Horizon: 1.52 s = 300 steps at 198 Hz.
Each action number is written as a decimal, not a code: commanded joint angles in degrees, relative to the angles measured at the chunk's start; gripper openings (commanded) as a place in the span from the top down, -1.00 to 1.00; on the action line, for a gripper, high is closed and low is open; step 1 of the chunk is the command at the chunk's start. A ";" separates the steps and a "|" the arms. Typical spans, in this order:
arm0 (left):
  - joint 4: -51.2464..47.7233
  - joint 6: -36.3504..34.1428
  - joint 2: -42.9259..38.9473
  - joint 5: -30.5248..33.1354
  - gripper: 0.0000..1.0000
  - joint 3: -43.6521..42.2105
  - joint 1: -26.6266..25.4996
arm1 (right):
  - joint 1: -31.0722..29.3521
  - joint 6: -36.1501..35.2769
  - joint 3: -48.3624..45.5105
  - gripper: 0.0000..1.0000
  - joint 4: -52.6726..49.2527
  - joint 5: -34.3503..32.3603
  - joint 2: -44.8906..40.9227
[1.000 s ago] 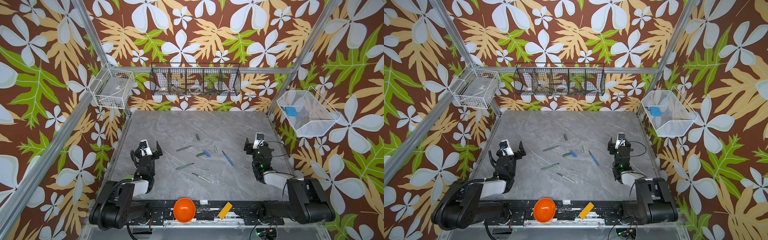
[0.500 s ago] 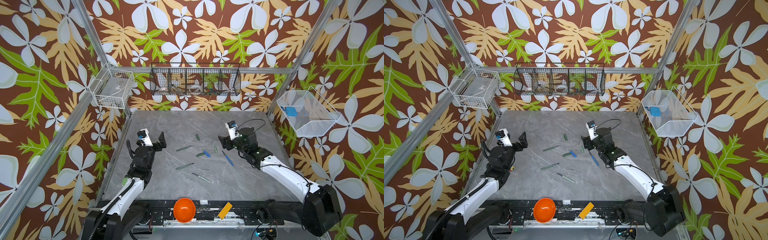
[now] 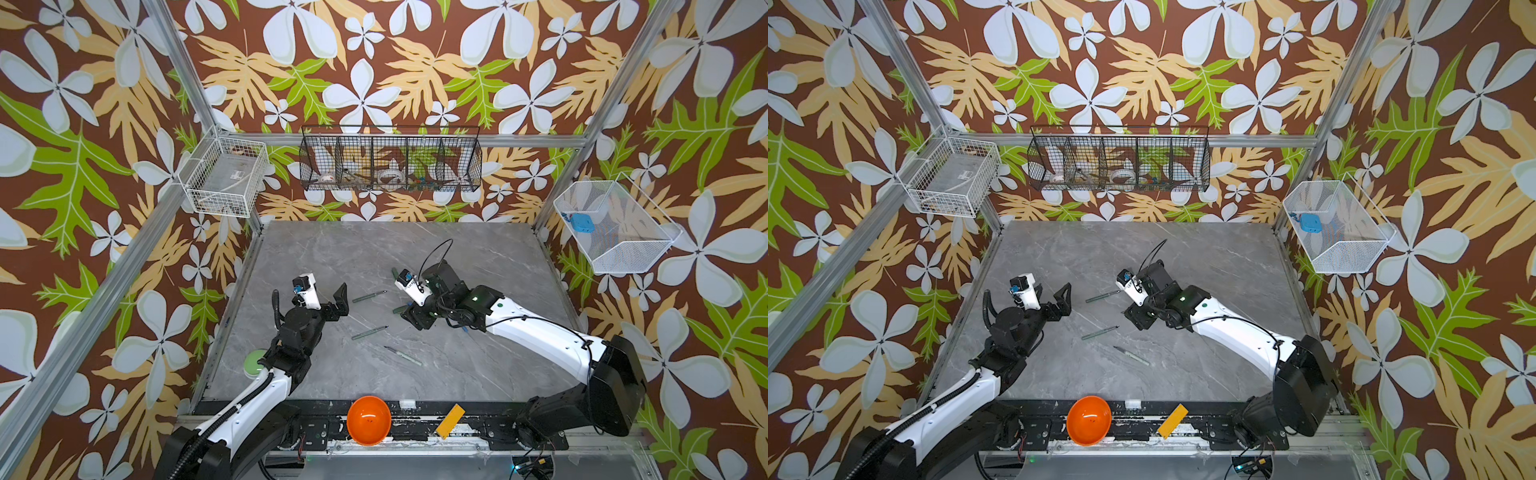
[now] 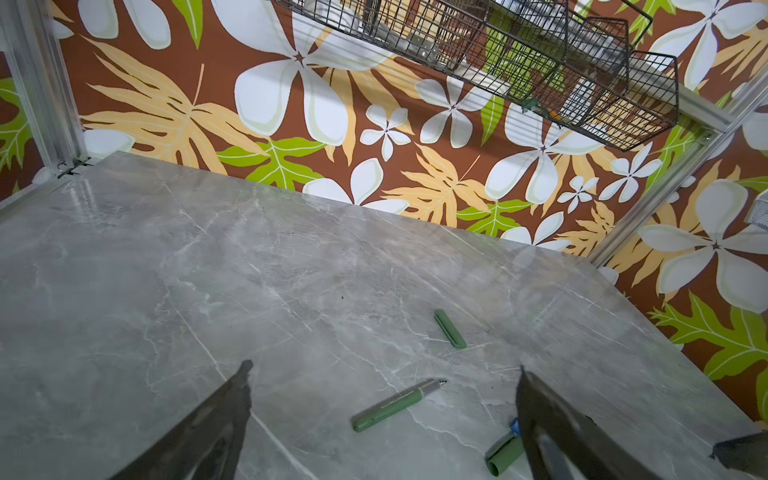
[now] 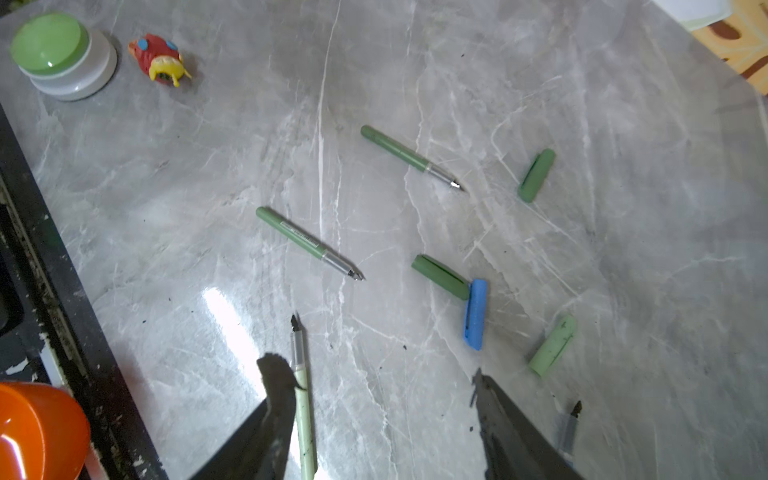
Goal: Insert the pens into the pen caps
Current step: 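Reach the right gripper to the pale green pen and grasp it, then lift the pale green pen off the table with the right gripper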
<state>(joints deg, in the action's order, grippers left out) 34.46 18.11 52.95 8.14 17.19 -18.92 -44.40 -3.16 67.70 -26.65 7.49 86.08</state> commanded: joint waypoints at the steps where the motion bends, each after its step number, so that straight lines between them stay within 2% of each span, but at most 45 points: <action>1: 3.23 -0.48 0.54 -2.34 -1.00 0.11 0.02 | -0.99 -0.66 1.92 -0.29 -4.01 0.78 2.64; 30: 2.44 -0.23 1.81 -0.63 -1.00 0.12 0.02 | -3.00 -0.21 6.07 -0.25 -9.60 0.53 8.99; 44: 3.47 -0.02 1.48 -2.44 -1.00 -0.42 0.02 | -4.25 -0.04 7.06 -0.21 -11.54 0.78 11.41; 58: 4.96 0.50 1.06 -3.70 -1.00 -1.12 -0.02 | -5.50 0.03 7.27 -0.17 -12.63 1.21 13.14; 91: 3.51 0.49 0.95 -1.86 -1.00 -0.60 0.02 | -7.39 0.73 8.91 -0.12 -14.58 2.23 16.53; 112: 4.07 0.17 0.44 -3.07 -1.00 -1.23 0.00 | -8.62 1.56 9.61 -0.02 -14.54 0.58 18.70; 138: 4.88 0.41 -0.51 -1.27 -1.00 -2.13 0.01 | -9.74 1.89 12.28 0.03 -17.19 -0.17 22.58; 182: 4.72 0.41 -2.52 0.63 -1.00 -3.20 0.02 | -9.96 3.10 12.74 0.06 -19.57 -1.56 24.57; 211: 3.82 1.18 -3.98 4.31 -1.00 -3.80 0.02 | -11.03 5.06 12.76 0.08 -19.27 -1.43 25.57; 300: 2.81 1.87 -2.87 3.44 -1.00 -2.81 0.01 | -12.64 8.50 13.31 0.28 -17.73 -2.21 29.30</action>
<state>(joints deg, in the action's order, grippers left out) 36.64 19.55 50.02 11.51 13.87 -18.92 -56.82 4.03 80.71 -44.27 6.00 114.93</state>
